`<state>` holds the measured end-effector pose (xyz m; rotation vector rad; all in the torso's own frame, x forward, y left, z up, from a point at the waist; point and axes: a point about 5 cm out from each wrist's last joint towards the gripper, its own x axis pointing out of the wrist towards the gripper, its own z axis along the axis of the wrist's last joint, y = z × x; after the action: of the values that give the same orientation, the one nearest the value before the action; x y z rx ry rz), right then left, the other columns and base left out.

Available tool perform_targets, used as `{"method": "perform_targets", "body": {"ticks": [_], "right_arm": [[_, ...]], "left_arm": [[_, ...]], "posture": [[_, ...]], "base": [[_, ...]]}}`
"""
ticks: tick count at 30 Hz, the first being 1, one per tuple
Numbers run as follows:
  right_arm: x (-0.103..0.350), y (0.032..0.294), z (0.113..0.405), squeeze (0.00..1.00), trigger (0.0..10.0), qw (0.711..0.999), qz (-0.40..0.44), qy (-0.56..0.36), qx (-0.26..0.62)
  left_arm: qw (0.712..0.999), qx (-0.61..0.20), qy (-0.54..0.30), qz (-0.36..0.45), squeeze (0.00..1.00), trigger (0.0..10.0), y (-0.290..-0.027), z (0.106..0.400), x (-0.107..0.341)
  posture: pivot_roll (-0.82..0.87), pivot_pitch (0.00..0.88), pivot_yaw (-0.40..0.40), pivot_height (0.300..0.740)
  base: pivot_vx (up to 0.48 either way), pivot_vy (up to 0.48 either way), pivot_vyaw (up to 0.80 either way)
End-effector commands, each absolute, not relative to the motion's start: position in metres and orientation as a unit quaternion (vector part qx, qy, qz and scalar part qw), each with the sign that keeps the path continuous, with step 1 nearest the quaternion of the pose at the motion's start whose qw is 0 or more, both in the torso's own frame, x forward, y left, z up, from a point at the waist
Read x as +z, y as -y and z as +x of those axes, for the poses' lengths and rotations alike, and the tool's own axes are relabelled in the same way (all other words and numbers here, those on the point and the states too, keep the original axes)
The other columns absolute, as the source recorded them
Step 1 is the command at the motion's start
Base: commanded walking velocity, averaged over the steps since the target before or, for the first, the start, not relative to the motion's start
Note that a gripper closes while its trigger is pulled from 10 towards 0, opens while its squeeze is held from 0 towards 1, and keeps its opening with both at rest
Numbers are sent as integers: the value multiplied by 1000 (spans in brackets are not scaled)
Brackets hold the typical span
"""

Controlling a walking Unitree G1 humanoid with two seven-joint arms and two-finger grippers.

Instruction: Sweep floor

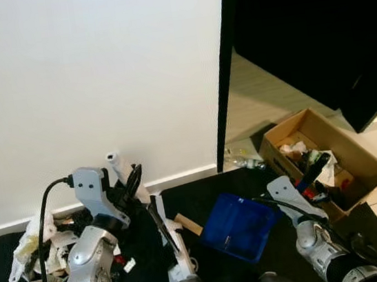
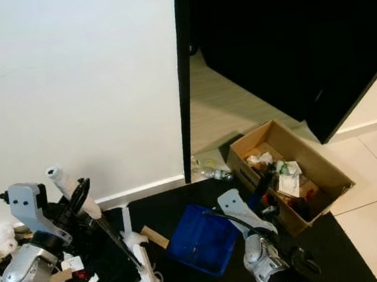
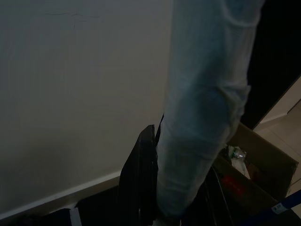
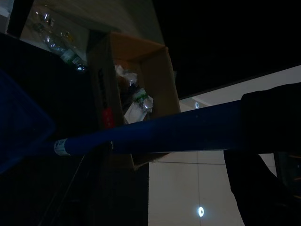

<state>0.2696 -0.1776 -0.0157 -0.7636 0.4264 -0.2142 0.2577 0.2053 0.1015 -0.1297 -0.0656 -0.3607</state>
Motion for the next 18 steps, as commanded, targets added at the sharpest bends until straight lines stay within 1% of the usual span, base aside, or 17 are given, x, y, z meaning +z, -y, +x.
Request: {"method": "perform_targets", "body": {"ticks": [1,18], "right_arm": [[-22,182,263,0,10000,895,-371,-224,-102],[-21,182,264,0,10000,895,-371,-224,-103]], "left_arm": [[980,-180,42,-71,8,10000,-202,256,101],[980,-180,42,-74,4,10000,-201,258,101]], "posture": [[211,128,-12,740],[207,137,-9,740]], "base": [[0,0,0],[0,0,0]]}}
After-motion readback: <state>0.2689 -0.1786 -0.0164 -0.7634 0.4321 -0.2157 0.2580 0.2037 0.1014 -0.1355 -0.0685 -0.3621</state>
